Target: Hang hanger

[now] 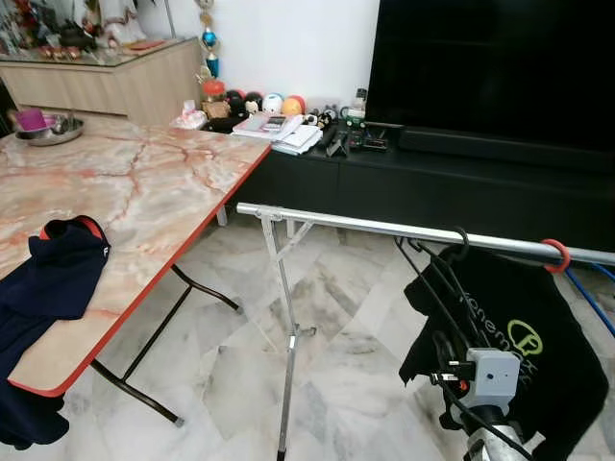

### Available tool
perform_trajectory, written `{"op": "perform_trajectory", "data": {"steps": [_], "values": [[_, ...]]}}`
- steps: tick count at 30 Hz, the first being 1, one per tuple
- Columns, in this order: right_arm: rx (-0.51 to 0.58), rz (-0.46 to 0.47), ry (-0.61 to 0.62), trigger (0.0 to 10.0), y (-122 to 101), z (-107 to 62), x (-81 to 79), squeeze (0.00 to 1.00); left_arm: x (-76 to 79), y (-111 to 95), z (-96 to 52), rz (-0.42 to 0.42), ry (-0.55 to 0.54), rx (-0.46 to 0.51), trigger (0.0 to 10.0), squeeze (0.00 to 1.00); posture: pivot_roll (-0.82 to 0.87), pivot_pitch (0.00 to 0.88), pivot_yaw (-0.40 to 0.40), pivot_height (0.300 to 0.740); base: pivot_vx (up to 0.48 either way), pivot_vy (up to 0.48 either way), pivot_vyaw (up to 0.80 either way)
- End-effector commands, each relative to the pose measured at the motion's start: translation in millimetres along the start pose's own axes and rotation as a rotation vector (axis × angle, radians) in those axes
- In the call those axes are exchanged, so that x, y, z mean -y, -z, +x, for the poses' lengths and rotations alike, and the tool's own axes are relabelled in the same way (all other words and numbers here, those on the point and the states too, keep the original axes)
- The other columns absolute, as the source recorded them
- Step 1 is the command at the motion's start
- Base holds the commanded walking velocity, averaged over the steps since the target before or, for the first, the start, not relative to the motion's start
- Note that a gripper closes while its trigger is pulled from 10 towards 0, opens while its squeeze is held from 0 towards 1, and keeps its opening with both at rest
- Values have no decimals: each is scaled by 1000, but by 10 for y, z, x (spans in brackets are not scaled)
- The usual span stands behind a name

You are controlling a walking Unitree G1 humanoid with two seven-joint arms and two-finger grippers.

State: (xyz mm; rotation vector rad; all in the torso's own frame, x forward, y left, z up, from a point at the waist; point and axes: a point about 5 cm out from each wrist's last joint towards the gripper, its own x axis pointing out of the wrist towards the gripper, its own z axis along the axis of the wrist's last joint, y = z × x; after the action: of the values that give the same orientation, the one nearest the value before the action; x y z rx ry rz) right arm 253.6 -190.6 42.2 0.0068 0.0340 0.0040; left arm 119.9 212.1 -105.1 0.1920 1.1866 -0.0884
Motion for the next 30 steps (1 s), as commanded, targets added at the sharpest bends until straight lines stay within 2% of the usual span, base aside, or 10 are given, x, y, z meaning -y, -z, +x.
{"op": "perform_trajectory", "data": {"steps": [1,5,6,11,12,13,19,25,27,30], "values": [[-61,-5,49,10000,131,-56,106,0,29,42,-2,6,11,-11,10000,0,72,0,25,740,0,0,0],[-131,40,96,10000,280,-84,186,0,19,43,-3,11,5,-12,10000,0,69,0,29,740,0,0,0],[-189,91,157,10000,396,-122,283,0,17,42,-3,11,4,-12,10000,0,69,0,32,740,0,0,0],[-326,147,242,10000,623,-226,426,0,12,41,-3,2,1,-11,10000,0,74,0,34,740,0,0,0],[-391,141,230,10000,722,-275,420,0,12,41,-3,-1,1,-10,10000,0,79,0,33,740,0,0,0],[-391,141,230,10000,722,-275,420,0,12,41,-3,-1,1,-10,10000,0,79,0,33,740,0,0,0],[-594,126,201,10000,993,-458,341,0,17,38,-3,-11,2,-7,10000,0,83,0,28,740,0,0,0],[-841,115,174,10000,1284,-810,234,0,8,32,-4,-43,-29,15,10000,0,107,0,22,740,0,0,0],[-849,126,153,10000,1302,-822,178,0,-22,13,-9,-50,-68,46,10000,0,109,0,27,740,0,0,0],[-841,138,131,10000,1304,-803,112,0,-67,2,-21,-136,-128,92,10000,0,99,0,40,740,0,0,0]]}}
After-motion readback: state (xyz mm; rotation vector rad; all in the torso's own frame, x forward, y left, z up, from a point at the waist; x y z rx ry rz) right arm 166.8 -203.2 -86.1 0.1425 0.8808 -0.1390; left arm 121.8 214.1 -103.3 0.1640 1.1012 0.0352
